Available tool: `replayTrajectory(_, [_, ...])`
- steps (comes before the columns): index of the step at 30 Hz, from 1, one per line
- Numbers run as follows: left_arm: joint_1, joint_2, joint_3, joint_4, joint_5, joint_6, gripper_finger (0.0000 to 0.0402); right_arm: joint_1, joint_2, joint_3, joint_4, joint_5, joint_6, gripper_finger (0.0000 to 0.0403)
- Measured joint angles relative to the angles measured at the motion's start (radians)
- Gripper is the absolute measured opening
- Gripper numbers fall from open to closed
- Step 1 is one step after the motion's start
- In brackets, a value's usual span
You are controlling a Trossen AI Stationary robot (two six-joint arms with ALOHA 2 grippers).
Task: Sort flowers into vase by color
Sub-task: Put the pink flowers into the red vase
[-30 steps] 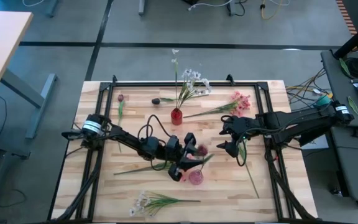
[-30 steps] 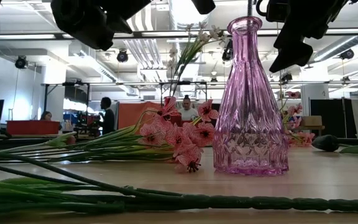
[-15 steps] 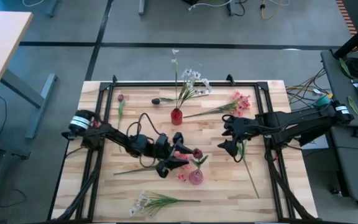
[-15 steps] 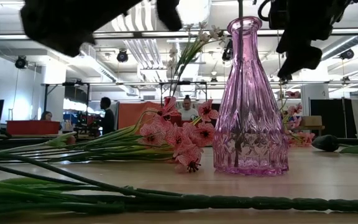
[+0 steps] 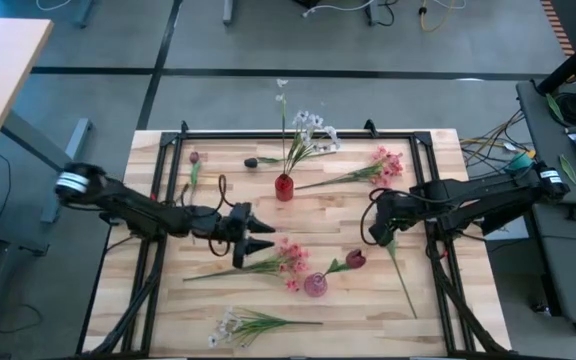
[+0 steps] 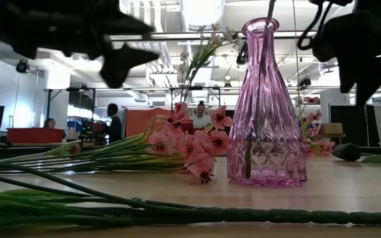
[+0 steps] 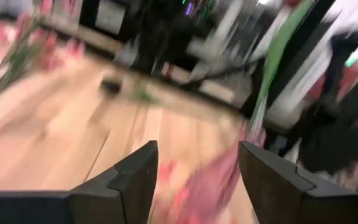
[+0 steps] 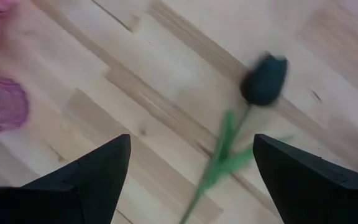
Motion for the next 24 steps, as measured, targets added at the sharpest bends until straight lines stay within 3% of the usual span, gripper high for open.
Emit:
replayTrajectory(3, [-0.013, -0.114, 0.026, -0.346, 0.046, -0.011, 0.0205, 0.000, 0.000, 0.000, -0.021, -0.009, 0.011, 0.0329])
replayTrajectory(7, [-0.051, -0.167, 0.089, -0.695, 0.004, -0.019, 0.0206, 0.000, 0.001, 0.000, -0.013, -0.006, 0.012, 0.0329])
replayTrajectory(14, [-0.144, -0.093, 0.180, -0.805, 0.008, -0.042, 0.0239, 0.000, 0.009, 0.000, -0.003, 0.045, 0.013, 0.0329])
replayTrajectory(20, [-0.227, 0.047, 0.286, -0.905, -0.133, -0.055, 0.0288, 0.000, 0.010, 0.000, 0.017, 0.045, 0.000, 0.0329])
replayTrajectory(24, [-0.248, 0.171, 0.373, -0.974, -0.178, -0.053, 0.0298, 0.000, 0.009, 0.000, 0.016, 0.045, -0.003, 0.0329])
